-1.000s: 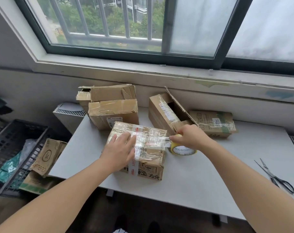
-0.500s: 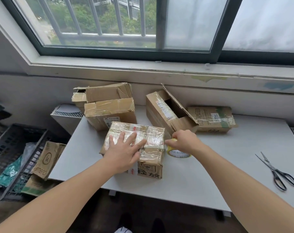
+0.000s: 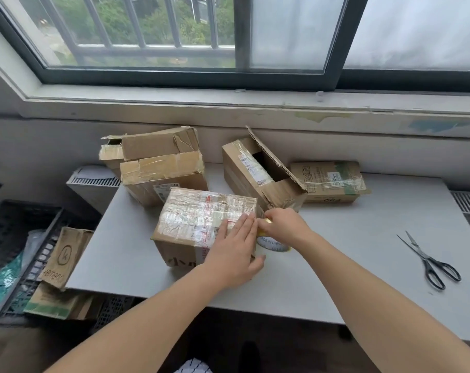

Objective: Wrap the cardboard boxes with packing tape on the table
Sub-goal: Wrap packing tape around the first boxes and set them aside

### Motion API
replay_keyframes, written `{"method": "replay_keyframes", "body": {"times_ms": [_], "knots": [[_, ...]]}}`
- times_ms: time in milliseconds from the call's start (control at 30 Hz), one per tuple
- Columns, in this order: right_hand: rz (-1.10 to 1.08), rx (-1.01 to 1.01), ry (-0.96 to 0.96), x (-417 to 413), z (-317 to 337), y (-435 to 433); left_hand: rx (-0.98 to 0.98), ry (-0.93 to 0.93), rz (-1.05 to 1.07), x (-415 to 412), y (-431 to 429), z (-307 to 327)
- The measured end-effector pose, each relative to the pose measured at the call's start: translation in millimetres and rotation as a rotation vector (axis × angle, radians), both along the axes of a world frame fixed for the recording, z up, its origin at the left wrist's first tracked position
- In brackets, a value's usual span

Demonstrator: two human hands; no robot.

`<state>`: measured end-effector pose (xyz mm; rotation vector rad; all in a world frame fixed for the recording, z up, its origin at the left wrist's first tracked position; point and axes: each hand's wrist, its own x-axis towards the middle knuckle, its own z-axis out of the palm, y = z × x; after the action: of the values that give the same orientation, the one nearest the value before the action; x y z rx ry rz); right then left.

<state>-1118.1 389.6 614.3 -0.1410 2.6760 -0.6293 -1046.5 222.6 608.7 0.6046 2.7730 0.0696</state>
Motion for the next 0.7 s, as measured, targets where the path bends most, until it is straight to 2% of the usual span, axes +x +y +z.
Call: {"method": "replay_keyframes", "body": {"times_ms": [100,200,267,400,533,600,700], "knots": [[-0.047,-0.039,0.025,10,-4,-5,-0.051,0.014,0.099,10,0,-3],[-0.074,-0.117,0.028,19,-8,-6,-0.013,0.033,0.270,13,3,-1],[-0.085,-0.208,-0.013,20,-3,3,0.020,0.015,0.299,14,4,6],[-0.066,-0.451,-0.059,16,39,15,0.320,0.068,0.329,22,-14,23],[0.070,-0.536,-0.004,11,90,-4,0.607,0.170,0.431,21,-42,53],[0.102,-0.564,0.007,10,108,-18,0.739,0.142,0.516,14,-57,67],[0.127,-0.626,-0.026,8,122,-39,0.773,0.089,0.543,6,-78,78]]}}
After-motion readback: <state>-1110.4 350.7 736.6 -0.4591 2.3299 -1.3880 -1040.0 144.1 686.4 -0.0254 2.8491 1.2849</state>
